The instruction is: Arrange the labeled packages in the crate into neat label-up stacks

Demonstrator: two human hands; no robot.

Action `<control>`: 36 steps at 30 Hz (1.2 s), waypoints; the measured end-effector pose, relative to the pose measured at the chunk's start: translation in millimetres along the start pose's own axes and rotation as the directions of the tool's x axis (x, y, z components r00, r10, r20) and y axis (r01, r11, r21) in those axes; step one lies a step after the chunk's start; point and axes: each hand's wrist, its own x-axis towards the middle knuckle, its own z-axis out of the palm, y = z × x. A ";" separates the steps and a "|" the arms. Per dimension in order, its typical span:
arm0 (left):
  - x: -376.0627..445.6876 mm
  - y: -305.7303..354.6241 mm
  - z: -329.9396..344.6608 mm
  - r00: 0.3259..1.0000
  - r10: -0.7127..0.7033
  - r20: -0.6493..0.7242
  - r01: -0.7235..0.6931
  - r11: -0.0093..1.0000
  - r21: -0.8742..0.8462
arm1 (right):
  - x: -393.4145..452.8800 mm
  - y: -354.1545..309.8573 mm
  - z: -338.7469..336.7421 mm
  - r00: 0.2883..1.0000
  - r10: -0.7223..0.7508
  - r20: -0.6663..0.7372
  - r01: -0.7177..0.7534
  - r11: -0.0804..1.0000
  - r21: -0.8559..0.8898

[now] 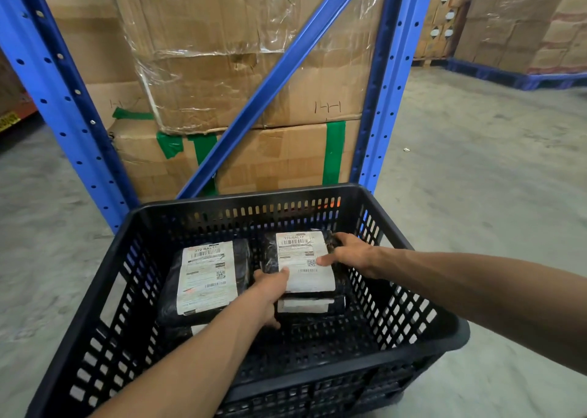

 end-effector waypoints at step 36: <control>-27.5 3.6 11.1 0.884 0.414 -0.216 -0.235 0.795 0.559 | -1.4 -17.0 0.0 0.980 -0.184 -0.078 0.128 0.877 -0.463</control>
